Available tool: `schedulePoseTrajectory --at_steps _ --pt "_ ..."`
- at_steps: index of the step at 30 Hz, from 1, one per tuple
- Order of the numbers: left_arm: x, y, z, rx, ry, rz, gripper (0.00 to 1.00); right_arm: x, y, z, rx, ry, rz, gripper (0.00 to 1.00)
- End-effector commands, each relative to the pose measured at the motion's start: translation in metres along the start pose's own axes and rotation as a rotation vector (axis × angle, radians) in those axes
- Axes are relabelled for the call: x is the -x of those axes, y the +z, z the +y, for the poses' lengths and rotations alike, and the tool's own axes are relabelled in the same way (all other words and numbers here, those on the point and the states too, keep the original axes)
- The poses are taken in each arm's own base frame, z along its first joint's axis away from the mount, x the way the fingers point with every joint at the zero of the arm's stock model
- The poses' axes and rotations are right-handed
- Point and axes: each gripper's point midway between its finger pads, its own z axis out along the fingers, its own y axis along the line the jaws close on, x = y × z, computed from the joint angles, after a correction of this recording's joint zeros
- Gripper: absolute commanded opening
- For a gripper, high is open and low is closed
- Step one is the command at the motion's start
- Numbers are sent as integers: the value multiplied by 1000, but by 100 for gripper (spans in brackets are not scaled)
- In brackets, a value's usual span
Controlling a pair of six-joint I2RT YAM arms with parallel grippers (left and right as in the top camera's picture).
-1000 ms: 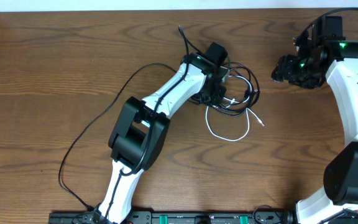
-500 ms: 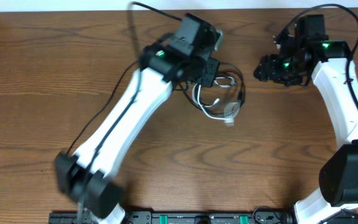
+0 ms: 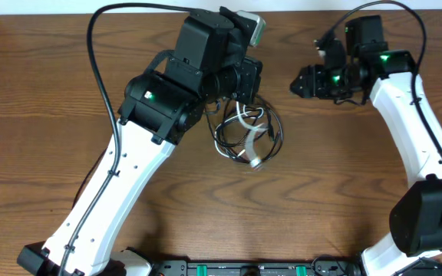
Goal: Untangle cables
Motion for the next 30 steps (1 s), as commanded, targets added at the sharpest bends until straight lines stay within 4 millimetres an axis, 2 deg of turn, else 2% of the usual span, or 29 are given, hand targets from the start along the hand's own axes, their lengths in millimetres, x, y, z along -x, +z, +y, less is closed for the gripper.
schedulePoseTrajectory --at_steps 1,8,19,23,30 --pt "16 -14 11 24 -57 -64 7 -5 -5 29 90 -46 5 63" --pt "20 -20 36 70 -124 -76 7 -15 1 42 118 -12 41 60" --pt "21 -20 38 79 -128 -83 7 -38 33 77 156 41 87 58" --pt "22 -21 42 103 -140 -89 7 -55 47 70 101 76 122 56" --pt "22 -21 43 105 -142 -91 7 -70 58 54 37 95 149 55"
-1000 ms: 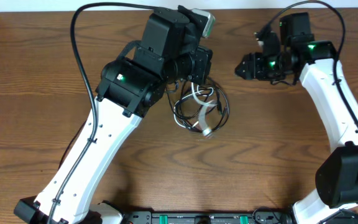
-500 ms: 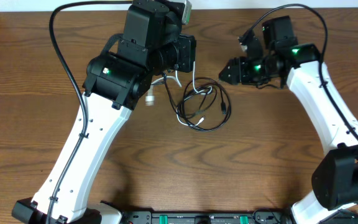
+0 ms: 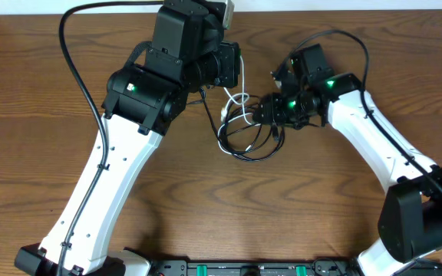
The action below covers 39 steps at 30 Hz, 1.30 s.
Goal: Untangle cables
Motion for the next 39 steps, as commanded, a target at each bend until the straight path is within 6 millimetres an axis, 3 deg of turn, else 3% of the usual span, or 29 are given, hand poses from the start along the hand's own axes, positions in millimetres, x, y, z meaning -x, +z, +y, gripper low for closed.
schedulePoseTrajectory --at_steps 1,10,16,18,22,25,29,32,39 --pt "10 -12 0 8 -6 -44 7 -2 -3 -2 -22 15 -18 54" --pt "10 -12 0 8 -6 -45 7 -18 13 -1 -17 6 15 51" --pt "11 -12 2 17 -18 -50 7 -31 37 -10 -20 41 6 43" --pt "11 -12 2 17 -17 -50 7 -30 44 -24 -73 67 -28 38" --pt "16 -15 3 17 -21 -67 7 -25 48 -55 -202 116 -106 1" --pt "29 -28 12 37 -35 -109 7 -24 44 -78 -281 155 -131 1" --pt "54 -58 38 89 -72 -199 7 -23 37 -100 -305 202 -135 1" --pt "65 -83 70 156 -114 -259 7 -21 29 -116 -323 221 -133 1" --pt "68 -130 153 344 -246 -323 7 -17 15 -141 -334 231 -131 1"
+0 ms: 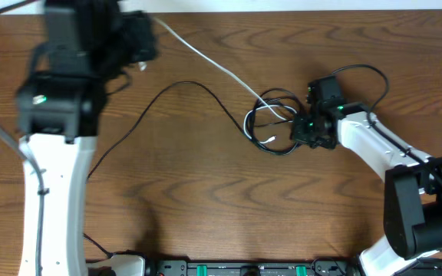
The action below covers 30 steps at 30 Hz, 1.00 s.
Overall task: Untangle cables
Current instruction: 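Pull the white cable far left with the left gripper, right holding bundle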
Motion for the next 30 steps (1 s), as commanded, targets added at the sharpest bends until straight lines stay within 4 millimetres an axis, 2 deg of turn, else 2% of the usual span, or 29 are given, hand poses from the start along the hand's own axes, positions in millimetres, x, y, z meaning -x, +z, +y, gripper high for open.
schedulePoseTrajectory --at_steps 1,2,4,13,18,22,30 --pt "17 -13 31 74 -46 -46 7 7 -8 -10 -11 -28 -26 1" --pt "17 -14 42 100 -61 -44 7 8 -9 -11 -6 -32 -25 1" --pt "15 -15 51 119 -75 -32 7 8 -9 -10 11 -43 -19 1" --pt "-29 7 53 141 -78 157 7 6 -9 -6 30 -54 -9 1" --pt "-56 20 66 184 -71 276 7 5 -9 -8 27 -50 -6 1" --pt "-61 21 106 390 -51 290 7 9 -11 -14 23 -37 -11 1" --pt "-34 -1 169 599 -115 177 7 16 -15 -41 -27 4 -16 1"
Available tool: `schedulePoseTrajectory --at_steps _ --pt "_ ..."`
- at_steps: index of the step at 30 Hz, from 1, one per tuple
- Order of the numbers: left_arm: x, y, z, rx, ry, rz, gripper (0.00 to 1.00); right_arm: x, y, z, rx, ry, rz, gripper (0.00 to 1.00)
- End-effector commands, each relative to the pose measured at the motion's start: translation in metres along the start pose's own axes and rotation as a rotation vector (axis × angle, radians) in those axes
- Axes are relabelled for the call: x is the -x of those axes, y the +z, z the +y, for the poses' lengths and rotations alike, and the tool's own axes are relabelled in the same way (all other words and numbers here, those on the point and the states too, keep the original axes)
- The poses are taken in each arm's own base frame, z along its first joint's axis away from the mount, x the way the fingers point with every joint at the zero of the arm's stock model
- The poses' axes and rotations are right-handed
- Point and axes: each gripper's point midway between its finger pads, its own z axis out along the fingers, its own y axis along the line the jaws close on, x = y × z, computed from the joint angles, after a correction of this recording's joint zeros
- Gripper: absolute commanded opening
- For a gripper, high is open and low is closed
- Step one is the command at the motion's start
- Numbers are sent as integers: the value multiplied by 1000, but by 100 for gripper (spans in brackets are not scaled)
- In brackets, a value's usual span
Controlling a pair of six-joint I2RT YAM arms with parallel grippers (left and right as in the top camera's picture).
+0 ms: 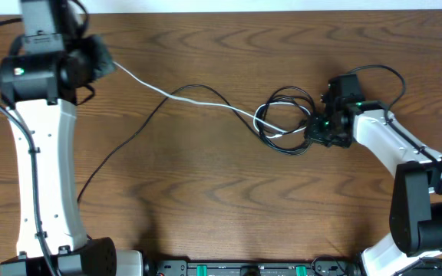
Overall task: Untangle cables
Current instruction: 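Pull the white cable far left with the left gripper, right holding bundle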
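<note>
A white cable [198, 101] runs taut from my left gripper [107, 64], which is shut on its end at the table's far left, rightward into a coil of black cable [276, 138] right of centre. My right gripper [315, 130] is at the coil's right edge, shut on the black loops. A loose black strand [140, 126] leaves the coil leftward, arches beside the white cable and drops toward the lower left. The white cable's other end is lost inside the loops.
The left arm's white link [43, 176] stands along the table's left side, the right arm's link [394, 146] along the right side. A black rail with green connectors [244, 270] lies at the front edge.
My left gripper has moved left and slightly toward the front with the white cable. The right gripper and coil have shifted a little to the right. More white cable lies outside the loops.
First my left gripper was over the tangled bundle at centre, the right gripper apart at the upper right. Then the right gripper was at the bundle. Then the left held the white cable stretched to the far left, and now further out.
</note>
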Motion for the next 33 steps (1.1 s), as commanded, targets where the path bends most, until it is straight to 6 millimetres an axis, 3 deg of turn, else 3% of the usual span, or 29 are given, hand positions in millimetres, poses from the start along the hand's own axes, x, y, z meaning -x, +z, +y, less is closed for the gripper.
schedulePoseTrajectory --at_steps 1,9,16,19,26,33 --pt "21 -6 44 136 -75 -75 7 8 -9 -12 -19 0 -34 1" --pt "35 -18 132 369 -235 -141 7 17 -14 -32 -30 32 -51 1" --pt "35 -25 182 574 -311 -167 7 26 -19 -55 -45 68 -68 1" --pt "32 -15 191 601 -317 -142 7 31 -22 -68 -64 85 -82 1" --pt "26 10 199 639 -307 -87 7 49 -38 -133 -199 185 -159 1" --pt "26 12 205 650 -316 -86 7 63 -50 -161 -121 227 -215 1"
